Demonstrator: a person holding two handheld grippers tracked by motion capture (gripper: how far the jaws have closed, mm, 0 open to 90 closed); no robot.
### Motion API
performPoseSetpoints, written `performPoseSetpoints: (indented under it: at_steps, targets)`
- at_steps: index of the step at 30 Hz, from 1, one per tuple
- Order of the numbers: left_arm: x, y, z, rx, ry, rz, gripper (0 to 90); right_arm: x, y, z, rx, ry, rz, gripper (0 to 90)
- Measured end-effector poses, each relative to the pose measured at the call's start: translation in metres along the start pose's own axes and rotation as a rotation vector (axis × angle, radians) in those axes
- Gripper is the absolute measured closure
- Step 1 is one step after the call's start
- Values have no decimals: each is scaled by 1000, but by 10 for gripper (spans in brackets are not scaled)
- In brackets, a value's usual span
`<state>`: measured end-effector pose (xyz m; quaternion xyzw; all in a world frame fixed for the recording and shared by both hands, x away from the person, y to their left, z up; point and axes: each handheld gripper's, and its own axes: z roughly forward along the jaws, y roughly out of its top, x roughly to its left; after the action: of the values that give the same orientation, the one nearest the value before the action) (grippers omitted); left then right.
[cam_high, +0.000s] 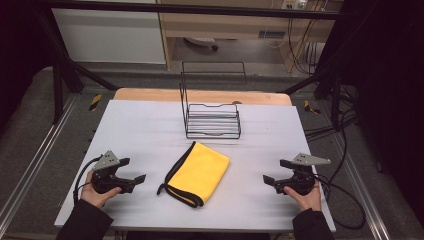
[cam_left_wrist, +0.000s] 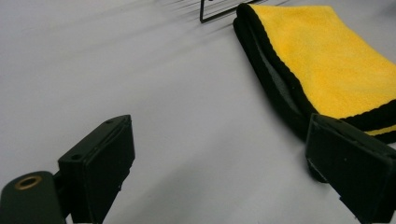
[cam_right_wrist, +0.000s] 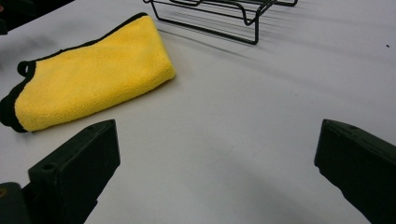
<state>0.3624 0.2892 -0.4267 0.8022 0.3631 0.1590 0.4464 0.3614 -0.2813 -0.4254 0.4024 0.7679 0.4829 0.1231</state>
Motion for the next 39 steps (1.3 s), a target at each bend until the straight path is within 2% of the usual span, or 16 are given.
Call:
performPoseSetpoints:
  at_steps: [20,31,39]
  targets:
    - [-3,1,1,11,6,-3,84,1,-1,2,13,-5,-8,8]
    - [-16,10,7,20,-5,0,70,1,0,2,11,-9,-6,8]
    - [-31,18,15,32,-24,14,66,2,-1,3,20,-13,-6,9]
